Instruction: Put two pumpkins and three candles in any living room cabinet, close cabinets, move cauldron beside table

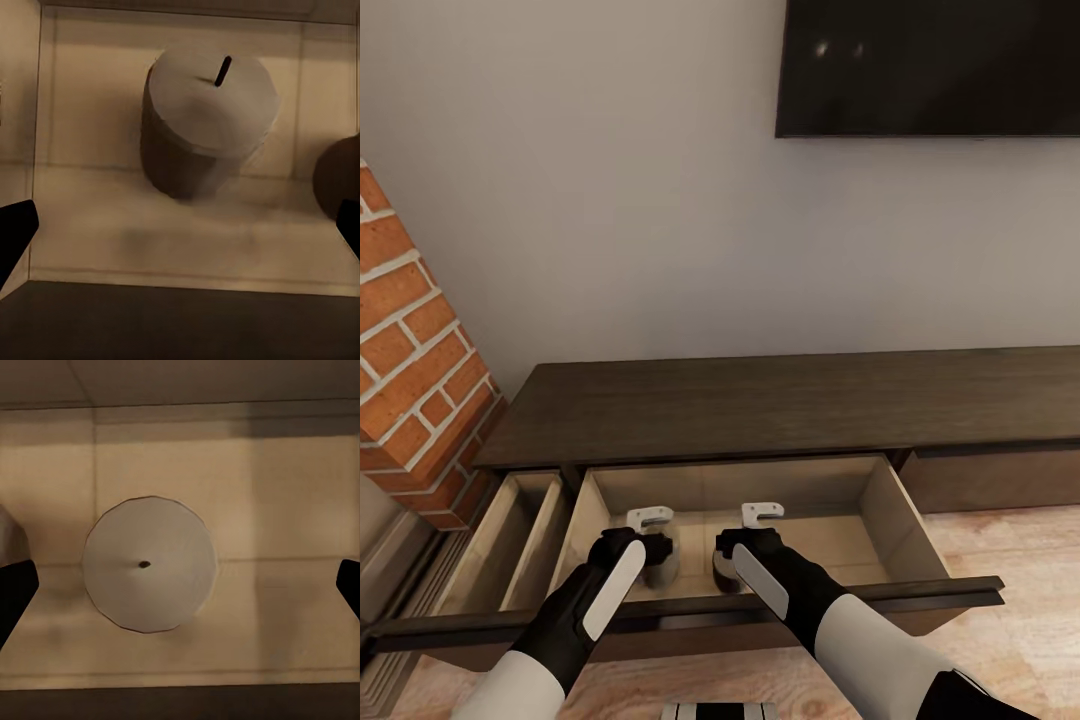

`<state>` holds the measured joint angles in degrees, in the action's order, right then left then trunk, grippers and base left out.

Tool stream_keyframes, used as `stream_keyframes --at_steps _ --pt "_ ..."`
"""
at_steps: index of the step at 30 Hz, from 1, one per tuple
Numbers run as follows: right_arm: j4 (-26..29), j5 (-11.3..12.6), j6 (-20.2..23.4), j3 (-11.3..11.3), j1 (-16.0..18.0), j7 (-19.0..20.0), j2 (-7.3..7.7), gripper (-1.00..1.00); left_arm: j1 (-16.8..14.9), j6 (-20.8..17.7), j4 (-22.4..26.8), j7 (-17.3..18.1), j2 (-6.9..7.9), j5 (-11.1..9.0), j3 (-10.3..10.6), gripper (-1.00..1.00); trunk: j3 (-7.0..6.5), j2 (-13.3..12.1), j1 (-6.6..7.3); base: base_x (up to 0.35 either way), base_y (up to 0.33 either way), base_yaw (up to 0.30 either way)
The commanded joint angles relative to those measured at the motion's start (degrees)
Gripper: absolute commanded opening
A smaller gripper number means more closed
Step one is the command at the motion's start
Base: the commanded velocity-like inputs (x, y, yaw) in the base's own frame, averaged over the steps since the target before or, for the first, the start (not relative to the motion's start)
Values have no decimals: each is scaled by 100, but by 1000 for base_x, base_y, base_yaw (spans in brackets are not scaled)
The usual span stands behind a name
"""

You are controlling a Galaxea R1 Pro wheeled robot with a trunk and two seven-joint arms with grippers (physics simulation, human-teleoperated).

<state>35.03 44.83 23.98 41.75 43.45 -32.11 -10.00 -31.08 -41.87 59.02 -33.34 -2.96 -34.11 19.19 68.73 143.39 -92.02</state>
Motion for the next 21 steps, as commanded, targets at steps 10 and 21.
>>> stream_keyframes --at_steps 10,21 --pt "4 26 19 17 6 -43 0 100 -3 -15 170 -51 2 -66 -7 100 -217 -11 27 0 0 0" --pt "23 37 95 6 6 -91 0 100 -3 -172 407 -50 4 -83 -55 100 -427 -336 210 -4 0 0"
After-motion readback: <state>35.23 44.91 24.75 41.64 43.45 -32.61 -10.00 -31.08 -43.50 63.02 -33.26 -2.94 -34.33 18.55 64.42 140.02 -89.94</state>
